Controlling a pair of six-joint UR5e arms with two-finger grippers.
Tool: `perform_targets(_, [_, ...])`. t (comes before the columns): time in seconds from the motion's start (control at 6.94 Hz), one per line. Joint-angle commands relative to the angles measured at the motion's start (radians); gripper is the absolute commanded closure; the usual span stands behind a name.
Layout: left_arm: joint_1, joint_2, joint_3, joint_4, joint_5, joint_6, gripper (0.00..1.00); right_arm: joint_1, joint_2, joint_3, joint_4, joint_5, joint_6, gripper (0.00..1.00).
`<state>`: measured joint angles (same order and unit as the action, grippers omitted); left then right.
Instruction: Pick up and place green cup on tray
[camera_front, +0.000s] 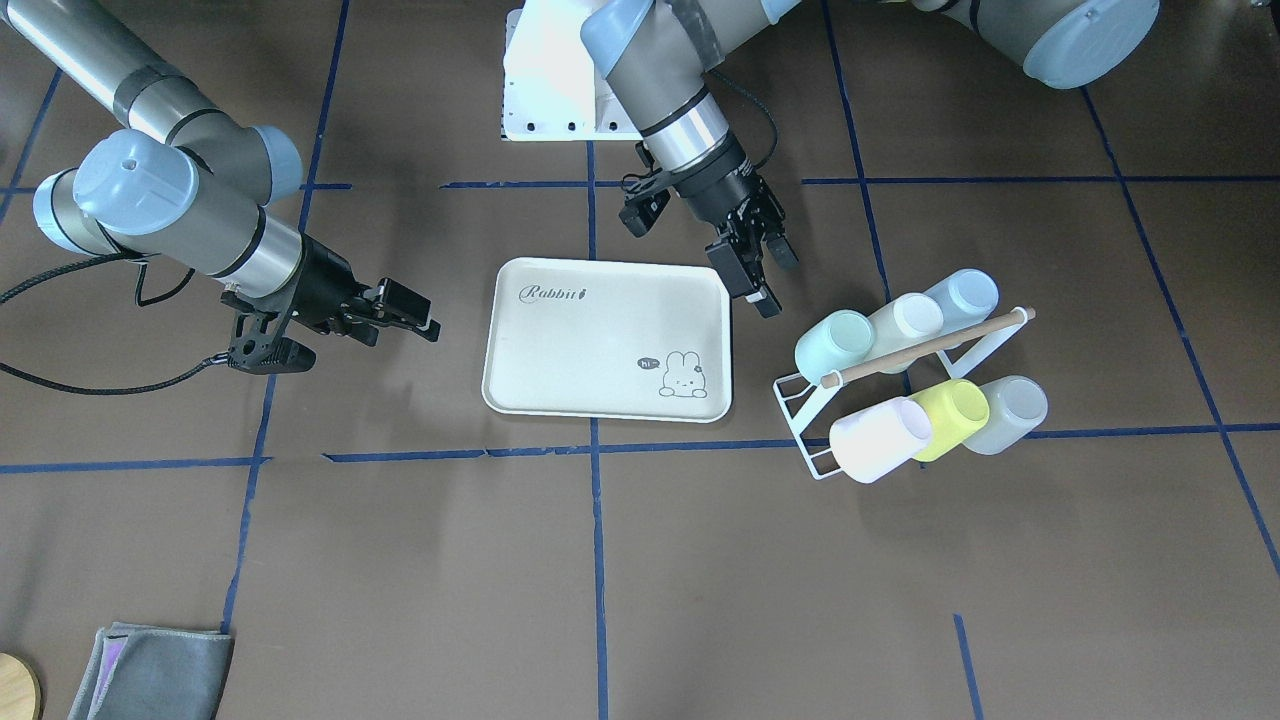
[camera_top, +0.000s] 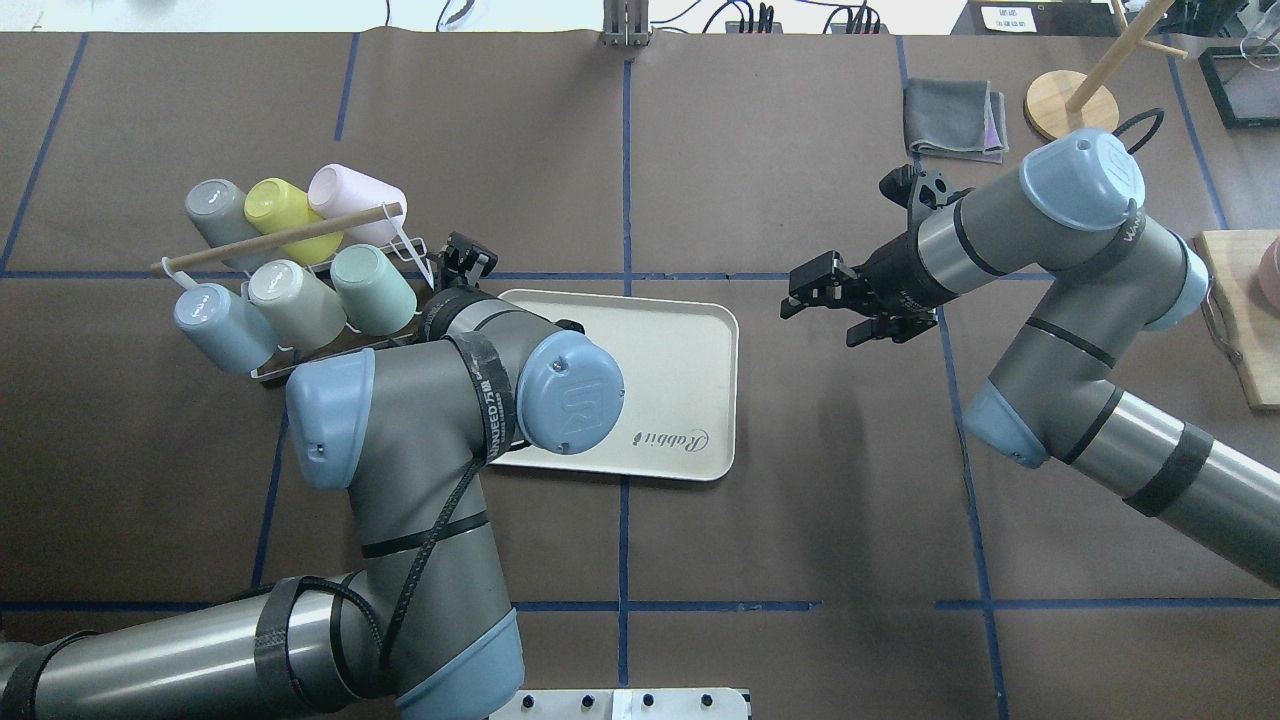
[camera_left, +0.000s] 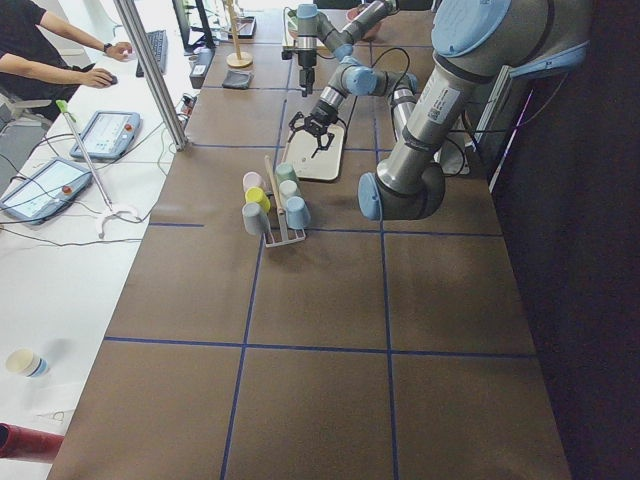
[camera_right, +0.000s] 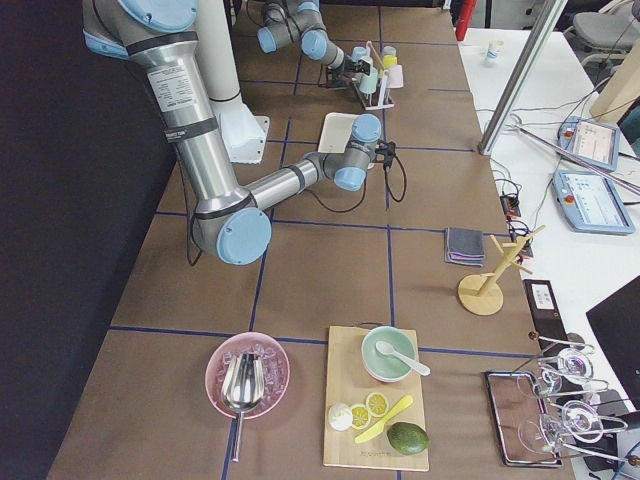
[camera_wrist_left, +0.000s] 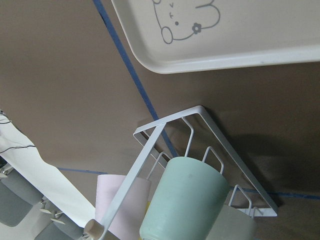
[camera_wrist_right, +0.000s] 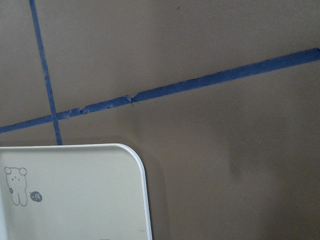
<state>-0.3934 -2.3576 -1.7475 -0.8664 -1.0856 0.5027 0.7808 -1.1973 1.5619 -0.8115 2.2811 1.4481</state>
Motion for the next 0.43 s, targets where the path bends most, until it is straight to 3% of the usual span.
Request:
perform_targets(0.0, [-0.001, -0.037, 0.074, 0.077, 0.001, 0.004, 0.0, 0.0, -0.001, 0.004, 0.0, 0.001, 0.0, 0.0])
perform_targets(0.29, [0.001, -0.055, 0.101, 0.129, 0.038, 0.096, 0.0, 0.0, -0.001, 0.007, 0.0, 0.001, 0.0, 0.0])
